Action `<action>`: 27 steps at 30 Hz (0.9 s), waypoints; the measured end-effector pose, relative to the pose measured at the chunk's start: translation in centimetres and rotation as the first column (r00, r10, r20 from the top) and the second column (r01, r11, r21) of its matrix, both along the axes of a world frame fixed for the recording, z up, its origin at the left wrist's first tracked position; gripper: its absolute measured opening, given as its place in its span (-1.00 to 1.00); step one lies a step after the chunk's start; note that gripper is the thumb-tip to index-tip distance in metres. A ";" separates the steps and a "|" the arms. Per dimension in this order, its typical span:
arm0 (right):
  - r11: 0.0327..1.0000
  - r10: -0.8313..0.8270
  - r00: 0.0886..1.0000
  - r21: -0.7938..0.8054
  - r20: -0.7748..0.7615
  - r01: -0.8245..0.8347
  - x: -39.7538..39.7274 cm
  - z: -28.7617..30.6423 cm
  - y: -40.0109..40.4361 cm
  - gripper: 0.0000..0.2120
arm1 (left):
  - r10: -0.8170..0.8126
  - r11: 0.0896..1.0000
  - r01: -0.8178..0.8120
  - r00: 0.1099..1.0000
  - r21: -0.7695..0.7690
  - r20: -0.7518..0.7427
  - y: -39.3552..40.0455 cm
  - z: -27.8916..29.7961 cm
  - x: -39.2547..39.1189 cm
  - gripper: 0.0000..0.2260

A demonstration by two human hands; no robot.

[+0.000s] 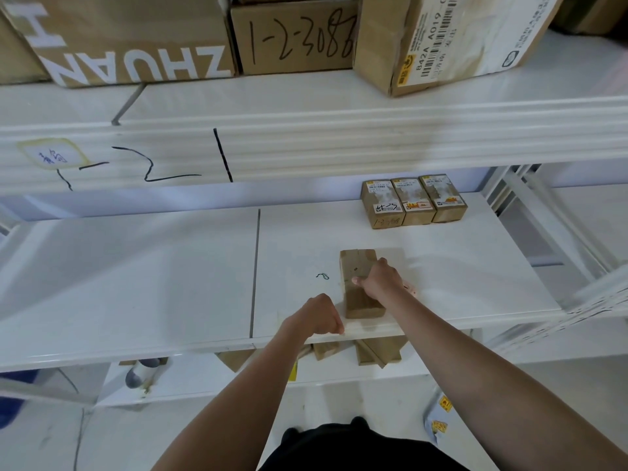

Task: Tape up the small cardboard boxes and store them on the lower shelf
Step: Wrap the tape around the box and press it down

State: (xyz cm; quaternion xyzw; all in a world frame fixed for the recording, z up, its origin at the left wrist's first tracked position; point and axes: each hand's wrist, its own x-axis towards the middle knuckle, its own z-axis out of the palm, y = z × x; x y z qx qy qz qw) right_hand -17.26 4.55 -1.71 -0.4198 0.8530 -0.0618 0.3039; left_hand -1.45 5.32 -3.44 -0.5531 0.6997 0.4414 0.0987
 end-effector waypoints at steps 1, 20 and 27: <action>1.000 0.004 1.000 -0.001 0.003 -0.004 0.0 0.0 0.0 -0.32 | -0.033 0.999 0.032 0.999 0.010 0.019 0.0 0.1 0.0 -0.82; 0.999 0.034 0.999 -0.007 -0.024 -0.035 0.5 0.7 0.1 -0.34 | -0.264 0.962 0.271 0.949 -0.017 0.175 -0.5 1.3 0.2 -0.78; 0.999 0.032 0.998 -0.033 -0.052 -0.034 0.5 0.6 0.0 -0.27 | -0.210 0.975 0.222 0.949 -0.026 0.234 -0.7 1.5 0.2 -0.52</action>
